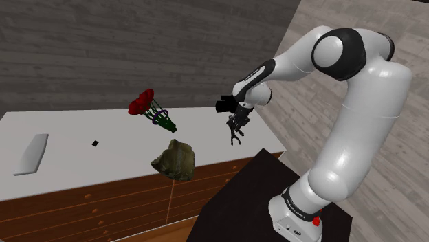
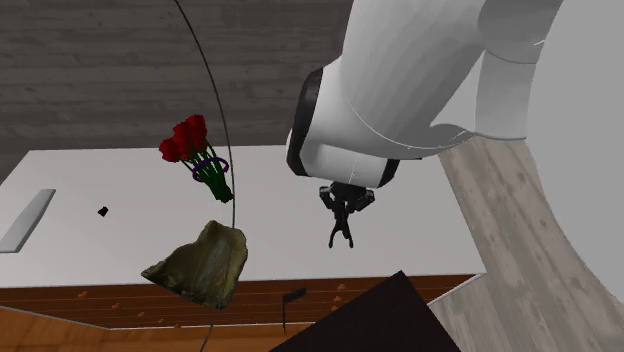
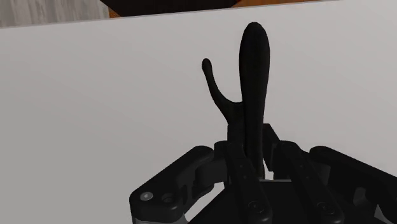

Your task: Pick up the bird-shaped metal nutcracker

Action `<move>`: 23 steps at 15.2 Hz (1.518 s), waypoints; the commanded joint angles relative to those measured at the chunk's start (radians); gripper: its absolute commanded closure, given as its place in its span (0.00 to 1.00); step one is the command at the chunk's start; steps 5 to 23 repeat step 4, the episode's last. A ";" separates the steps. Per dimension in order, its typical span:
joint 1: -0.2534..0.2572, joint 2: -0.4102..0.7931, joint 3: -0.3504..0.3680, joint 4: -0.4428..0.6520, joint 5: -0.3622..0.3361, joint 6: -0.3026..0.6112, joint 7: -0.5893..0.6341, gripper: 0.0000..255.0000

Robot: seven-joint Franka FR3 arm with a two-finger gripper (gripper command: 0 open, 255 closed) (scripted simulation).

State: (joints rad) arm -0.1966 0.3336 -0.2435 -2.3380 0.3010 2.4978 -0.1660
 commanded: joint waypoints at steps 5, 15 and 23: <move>0.010 -0.043 -0.013 -0.004 -0.026 -0.037 0.023 1.00; 0.010 -0.043 -0.013 -0.004 -0.026 -0.037 0.023 1.00; 0.010 -0.043 -0.013 -0.004 -0.026 -0.037 0.023 1.00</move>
